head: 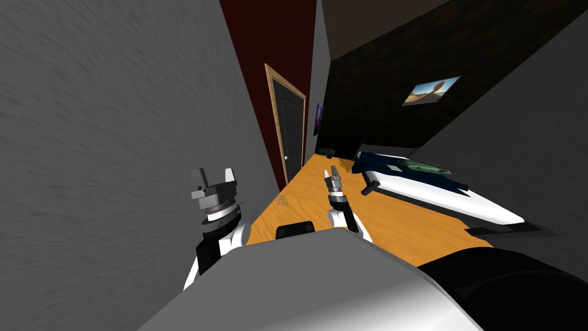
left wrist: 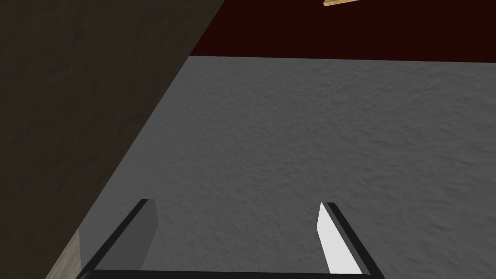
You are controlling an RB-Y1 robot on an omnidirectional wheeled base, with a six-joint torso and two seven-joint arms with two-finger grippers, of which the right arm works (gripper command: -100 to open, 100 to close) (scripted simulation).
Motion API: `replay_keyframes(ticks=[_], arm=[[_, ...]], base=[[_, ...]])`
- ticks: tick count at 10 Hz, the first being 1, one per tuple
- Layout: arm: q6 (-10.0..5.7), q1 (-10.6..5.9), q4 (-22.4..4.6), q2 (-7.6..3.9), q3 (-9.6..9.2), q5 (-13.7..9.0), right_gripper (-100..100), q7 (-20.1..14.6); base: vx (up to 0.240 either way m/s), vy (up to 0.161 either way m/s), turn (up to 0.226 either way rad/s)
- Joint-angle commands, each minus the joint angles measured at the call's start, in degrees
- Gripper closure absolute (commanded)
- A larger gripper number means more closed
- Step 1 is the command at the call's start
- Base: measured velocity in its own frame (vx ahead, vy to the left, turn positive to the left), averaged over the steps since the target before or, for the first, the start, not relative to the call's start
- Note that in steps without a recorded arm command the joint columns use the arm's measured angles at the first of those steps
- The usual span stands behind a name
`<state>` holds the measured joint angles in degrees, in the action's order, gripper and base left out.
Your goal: Pull the door open
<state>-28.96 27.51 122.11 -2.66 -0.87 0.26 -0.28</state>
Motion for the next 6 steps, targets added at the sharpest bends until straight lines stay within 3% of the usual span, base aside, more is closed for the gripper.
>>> replay_keyframes(ticks=[1, 6], arm=[[-0.56, -0.74, -2.34, -0.75, -0.52, 1.09, -100, 2.21], [-1.84, -3.08, -8.32, -2.13, -1.65, 3.7, -100, 7.27]], base=[[0.144, -0.077, 0.032], [0.116, -0.084, 0.018]])
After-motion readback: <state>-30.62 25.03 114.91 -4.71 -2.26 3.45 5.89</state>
